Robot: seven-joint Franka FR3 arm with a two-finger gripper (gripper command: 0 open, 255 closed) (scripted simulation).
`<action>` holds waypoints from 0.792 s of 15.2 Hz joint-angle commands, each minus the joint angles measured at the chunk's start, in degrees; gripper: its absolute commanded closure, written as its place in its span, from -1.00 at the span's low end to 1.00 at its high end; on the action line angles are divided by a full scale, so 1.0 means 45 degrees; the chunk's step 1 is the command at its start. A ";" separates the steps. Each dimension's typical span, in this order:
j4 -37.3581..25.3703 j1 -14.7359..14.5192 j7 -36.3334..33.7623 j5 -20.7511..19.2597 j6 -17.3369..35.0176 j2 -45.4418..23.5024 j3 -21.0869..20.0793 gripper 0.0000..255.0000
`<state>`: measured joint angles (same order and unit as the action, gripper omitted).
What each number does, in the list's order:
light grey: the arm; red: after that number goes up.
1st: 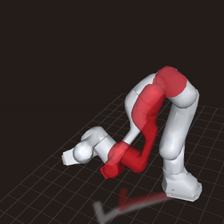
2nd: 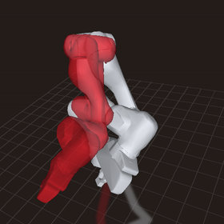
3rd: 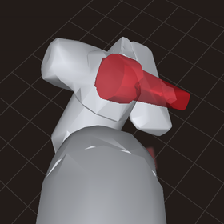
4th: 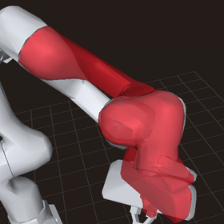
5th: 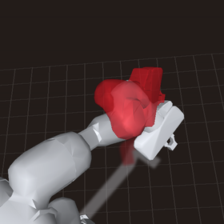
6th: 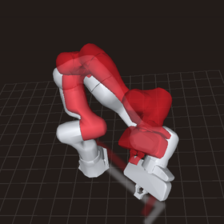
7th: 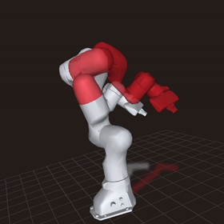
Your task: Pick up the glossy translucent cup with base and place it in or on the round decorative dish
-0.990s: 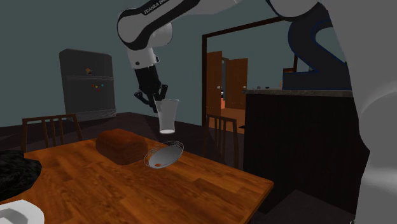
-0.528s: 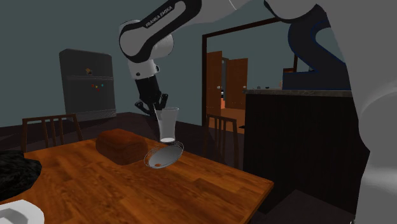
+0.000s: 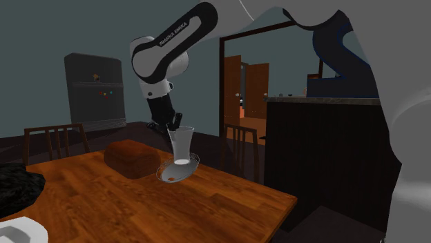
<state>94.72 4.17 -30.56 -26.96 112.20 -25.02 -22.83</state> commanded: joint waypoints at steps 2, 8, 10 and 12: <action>0.0041 0.0007 -0.0016 -0.0020 0.0067 -0.0018 0.0011 1.00; 0.0036 0.0006 -0.0016 -0.0021 0.0066 -0.0022 0.0011 -1.00; 0.0036 0.0006 -0.0016 -0.0020 0.0065 -0.0021 0.0011 -1.00; 0.0041 0.0007 -0.0016 -0.0020 0.0067 -0.0018 0.0011 -1.00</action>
<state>94.88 4.20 -30.63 -27.05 112.50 -25.10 -22.79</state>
